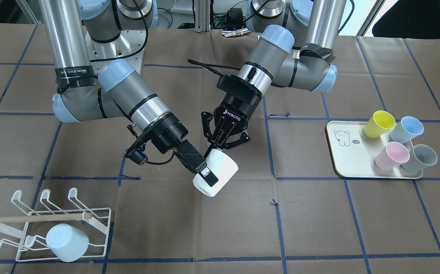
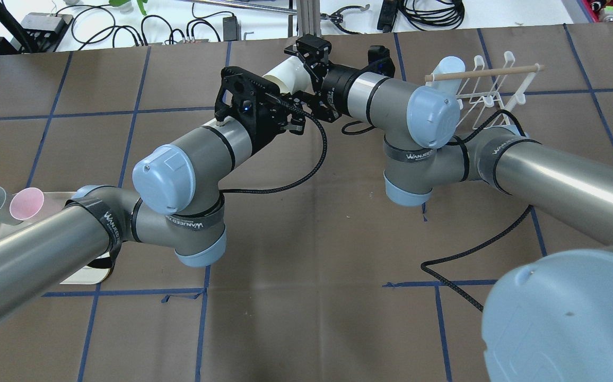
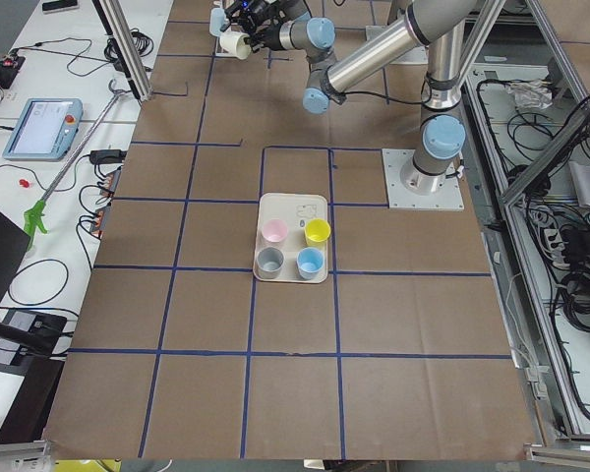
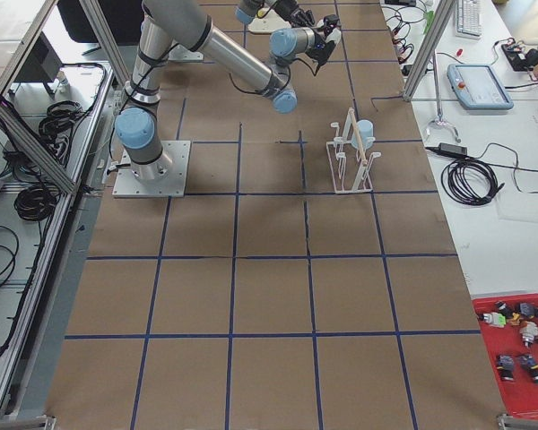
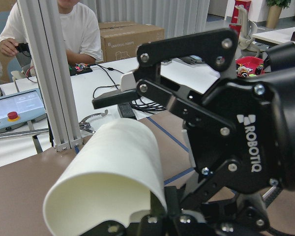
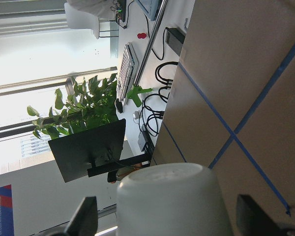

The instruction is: Transfer IKEA cup to right arm and place on rack

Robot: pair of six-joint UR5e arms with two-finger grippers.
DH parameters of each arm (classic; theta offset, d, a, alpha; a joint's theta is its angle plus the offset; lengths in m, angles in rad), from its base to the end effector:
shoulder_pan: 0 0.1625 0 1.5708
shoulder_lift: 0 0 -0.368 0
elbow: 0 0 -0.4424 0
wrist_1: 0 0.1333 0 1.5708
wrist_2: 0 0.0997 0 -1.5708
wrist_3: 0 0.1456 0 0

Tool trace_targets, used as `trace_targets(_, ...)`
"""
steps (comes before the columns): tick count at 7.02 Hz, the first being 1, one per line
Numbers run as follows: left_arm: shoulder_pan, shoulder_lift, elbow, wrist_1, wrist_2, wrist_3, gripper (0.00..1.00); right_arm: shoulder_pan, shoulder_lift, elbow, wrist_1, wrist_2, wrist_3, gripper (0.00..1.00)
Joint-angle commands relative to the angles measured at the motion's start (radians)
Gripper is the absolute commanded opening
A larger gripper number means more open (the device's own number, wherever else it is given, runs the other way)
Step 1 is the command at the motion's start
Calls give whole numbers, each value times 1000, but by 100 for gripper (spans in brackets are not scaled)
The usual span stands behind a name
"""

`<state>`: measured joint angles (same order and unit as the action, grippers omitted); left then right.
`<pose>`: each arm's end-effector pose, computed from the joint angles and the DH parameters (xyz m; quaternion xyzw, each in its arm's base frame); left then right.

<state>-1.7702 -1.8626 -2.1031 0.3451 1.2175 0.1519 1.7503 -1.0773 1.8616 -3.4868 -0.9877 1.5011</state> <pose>-0.2936 -0.5258 0.2158 -0.2369 -0.8125 0.5074 0.1623 0.3243 -0.5915 0.2127 0.3746 0.7329 -0.1619 0.5444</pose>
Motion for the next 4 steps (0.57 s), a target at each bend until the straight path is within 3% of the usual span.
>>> trace_targets(1, 0, 0, 0, 0, 0, 0, 0, 0, 0, -1, 0, 12, -1, 98)
trace_targets(2, 0, 0, 0, 0, 0, 0, 1, 0, 2, -1, 0, 12, -2, 96)
trace_targets(4, 0, -1, 0, 0, 0, 0, 1, -1, 1, -1, 0, 12, -5, 70)
